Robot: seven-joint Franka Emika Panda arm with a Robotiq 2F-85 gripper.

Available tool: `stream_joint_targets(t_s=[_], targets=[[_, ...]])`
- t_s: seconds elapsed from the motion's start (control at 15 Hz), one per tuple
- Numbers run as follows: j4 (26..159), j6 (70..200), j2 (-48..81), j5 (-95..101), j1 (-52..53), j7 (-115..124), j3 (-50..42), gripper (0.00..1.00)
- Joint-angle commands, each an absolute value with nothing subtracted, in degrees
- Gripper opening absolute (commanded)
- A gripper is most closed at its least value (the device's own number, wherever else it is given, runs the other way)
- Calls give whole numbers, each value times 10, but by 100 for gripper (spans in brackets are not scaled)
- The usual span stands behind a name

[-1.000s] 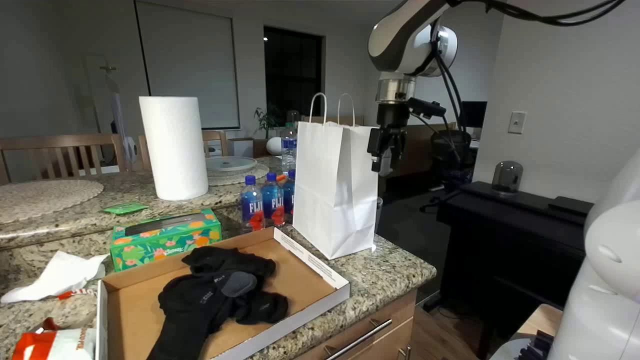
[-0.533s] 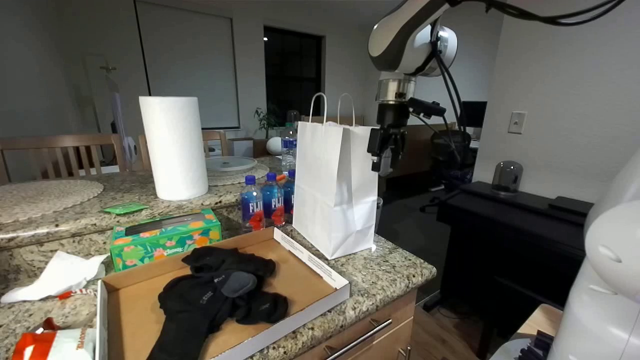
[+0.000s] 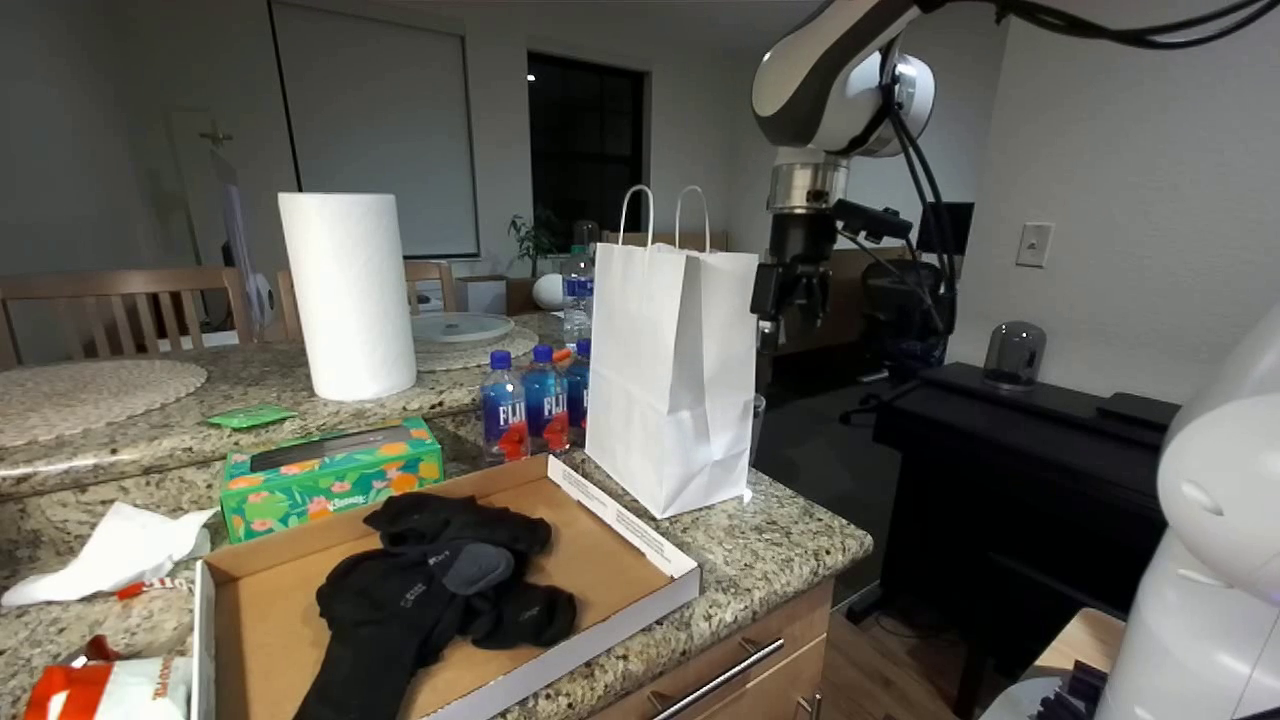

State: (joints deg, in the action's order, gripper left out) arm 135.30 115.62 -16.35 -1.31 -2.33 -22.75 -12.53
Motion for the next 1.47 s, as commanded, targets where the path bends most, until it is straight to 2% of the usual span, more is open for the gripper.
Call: stream_joint_targets(t_s=[0.0,0.27,0.53,0.87,1.0,1.4], targets=[[1441,1169,-266,-1,-52,-176,-110,100],[1511,1164,-376,-12,-41,-117,-68,100],[1518,1153,-427,-35,29,-44,29,100],[1410,1148,-328,-52,128,24,146,100],[1358,1168,-269,-36,133,58,183,100],[1244,1309,-82,-25,124,106,196,100]])
